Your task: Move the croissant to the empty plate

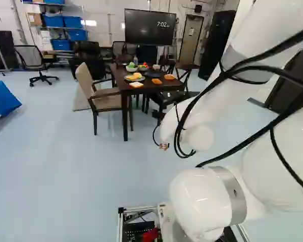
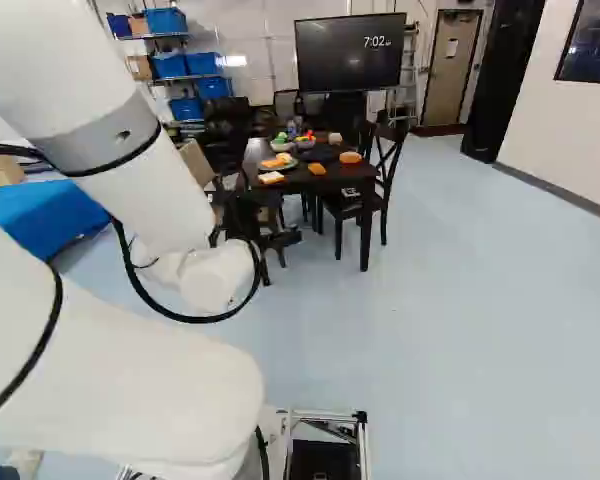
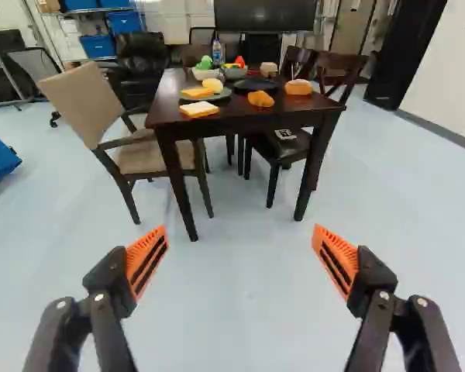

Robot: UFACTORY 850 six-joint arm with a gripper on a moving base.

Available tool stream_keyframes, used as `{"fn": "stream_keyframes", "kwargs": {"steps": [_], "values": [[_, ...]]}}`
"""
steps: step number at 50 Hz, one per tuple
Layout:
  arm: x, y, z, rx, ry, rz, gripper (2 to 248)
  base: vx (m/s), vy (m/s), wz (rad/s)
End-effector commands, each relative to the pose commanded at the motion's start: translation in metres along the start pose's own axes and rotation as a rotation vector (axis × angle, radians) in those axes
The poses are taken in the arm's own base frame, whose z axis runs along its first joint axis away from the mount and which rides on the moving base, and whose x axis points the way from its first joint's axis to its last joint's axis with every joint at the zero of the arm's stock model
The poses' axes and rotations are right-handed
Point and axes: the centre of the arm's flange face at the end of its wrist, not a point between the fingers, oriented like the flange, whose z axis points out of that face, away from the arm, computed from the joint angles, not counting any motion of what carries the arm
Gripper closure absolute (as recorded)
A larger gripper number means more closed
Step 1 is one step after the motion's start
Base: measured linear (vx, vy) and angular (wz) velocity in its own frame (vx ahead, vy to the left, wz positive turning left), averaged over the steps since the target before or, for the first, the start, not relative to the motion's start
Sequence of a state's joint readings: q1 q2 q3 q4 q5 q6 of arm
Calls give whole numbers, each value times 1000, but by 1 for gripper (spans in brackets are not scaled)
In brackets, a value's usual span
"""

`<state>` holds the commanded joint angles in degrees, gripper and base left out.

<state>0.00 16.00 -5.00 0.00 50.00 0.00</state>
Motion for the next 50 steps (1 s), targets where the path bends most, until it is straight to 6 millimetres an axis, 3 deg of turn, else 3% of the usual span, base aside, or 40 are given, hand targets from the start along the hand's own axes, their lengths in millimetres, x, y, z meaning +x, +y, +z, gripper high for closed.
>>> {"fn": "stream_keyframes", "kwargs": {"steps": [50], "values": [[0, 0, 0, 0, 0, 0, 3, 0, 0, 0]]}}
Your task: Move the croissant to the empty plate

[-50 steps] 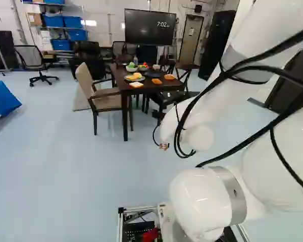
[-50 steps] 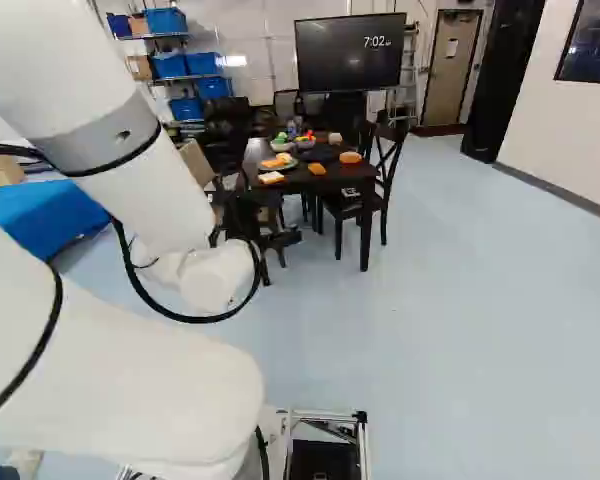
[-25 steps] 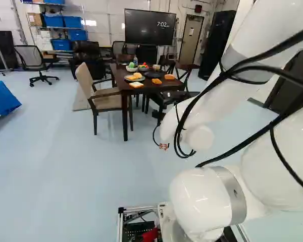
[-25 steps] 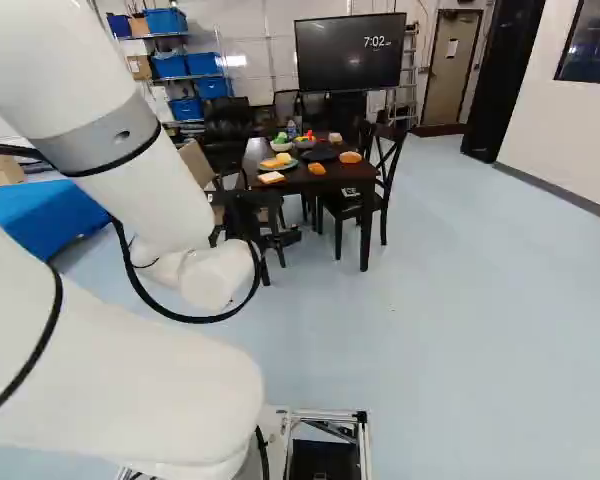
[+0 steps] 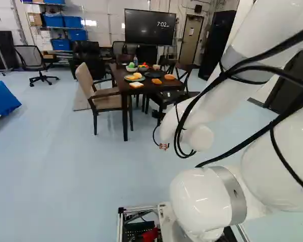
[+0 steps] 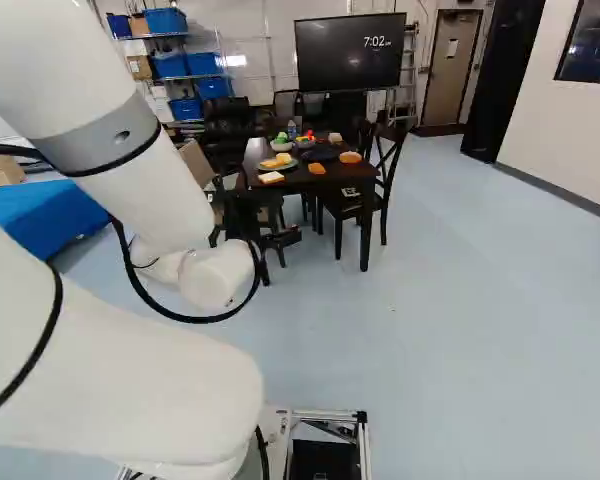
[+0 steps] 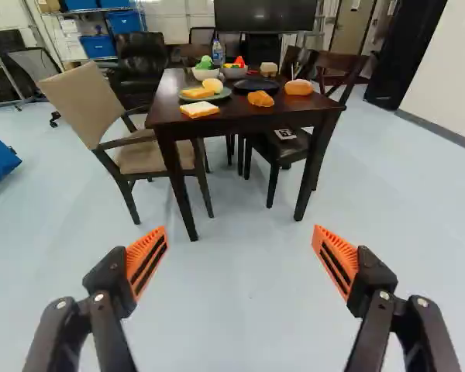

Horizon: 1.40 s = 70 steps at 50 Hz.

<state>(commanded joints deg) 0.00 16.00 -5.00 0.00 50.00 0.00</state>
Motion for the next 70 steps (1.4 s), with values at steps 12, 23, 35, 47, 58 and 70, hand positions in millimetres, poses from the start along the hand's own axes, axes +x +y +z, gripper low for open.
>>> {"fn": "stream_keyframes", "kwargs": {"steps": [12, 23, 35, 47, 58, 70], "values": [[0, 0, 0, 0, 0, 0, 3, 54, -3, -7], [0, 0, 0, 0, 0, 0, 3, 121, -2, -8], [0, 0, 0, 0, 0, 0, 3, 162, -1, -13], [0, 0, 0, 0, 0, 0, 3, 174, -12, -4], [0, 0, 0, 0, 0, 0, 3, 182, -56, -1], [0, 0, 0, 0, 0, 0, 3, 170, -78, -2]]}}
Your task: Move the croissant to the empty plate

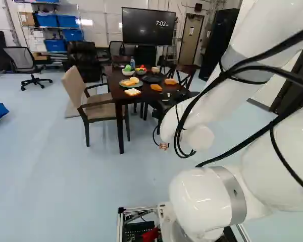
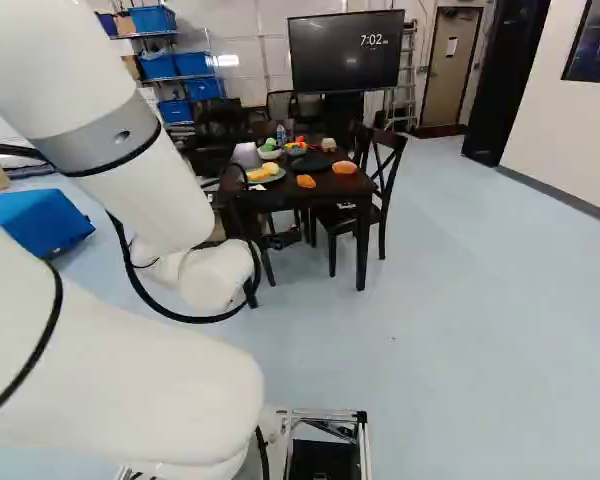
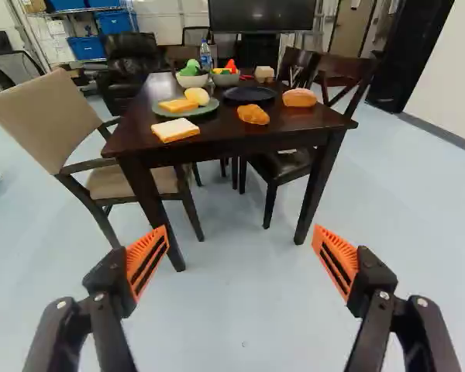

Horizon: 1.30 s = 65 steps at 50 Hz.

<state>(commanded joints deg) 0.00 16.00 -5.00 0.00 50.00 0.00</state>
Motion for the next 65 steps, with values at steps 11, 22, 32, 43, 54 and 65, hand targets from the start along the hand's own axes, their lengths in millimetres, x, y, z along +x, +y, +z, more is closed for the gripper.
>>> {"fn": "stream_keyframes", "kwargs": {"steps": [11, 22, 32, 43, 54, 65], "values": [[0, 0, 0, 0, 0, 0, 3, 173, -81, -6], [0, 0, 0, 0, 0, 0, 3, 168, -74, 6], [0, 0, 0, 0, 0, 0, 3, 170, -29, 249], [0, 0, 0, 0, 0, 0, 3, 186, -18, 272], [0, 0, 0, 0, 0, 0, 3, 196, -29, 226], [0, 0, 0, 0, 0, 0, 3, 182, -36, 217]]}}
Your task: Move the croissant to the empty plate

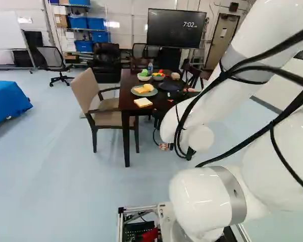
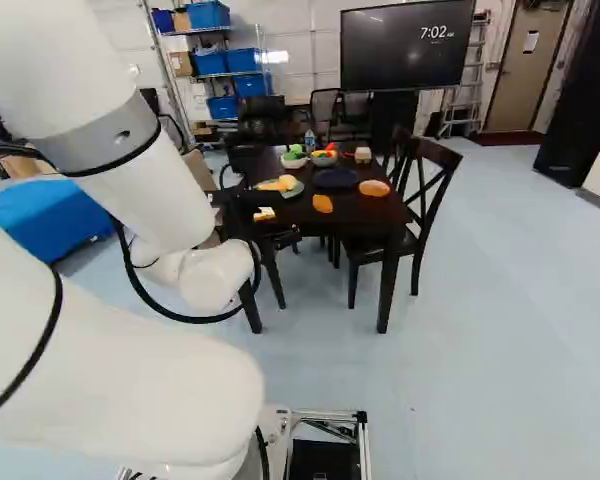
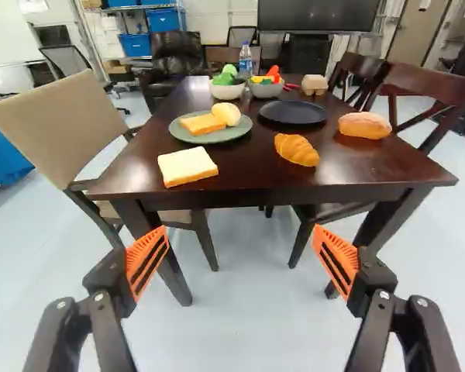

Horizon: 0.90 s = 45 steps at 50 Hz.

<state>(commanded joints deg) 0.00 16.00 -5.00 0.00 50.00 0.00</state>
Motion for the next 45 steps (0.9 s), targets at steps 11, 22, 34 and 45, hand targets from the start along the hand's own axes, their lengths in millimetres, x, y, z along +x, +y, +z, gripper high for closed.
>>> {"fn": "stream_keyframes", "kwargs": {"steps": [11, 22, 34, 45], "values": [[0, 0, 0, 0, 0, 0, 3, 200, -44, 199], [0, 0, 0, 0, 0, 0, 3, 219, -52, 166], [0, 0, 0, 0, 0, 0, 3, 221, -55, 156], [0, 0, 0, 0, 0, 0, 3, 190, -85, 24]]}}
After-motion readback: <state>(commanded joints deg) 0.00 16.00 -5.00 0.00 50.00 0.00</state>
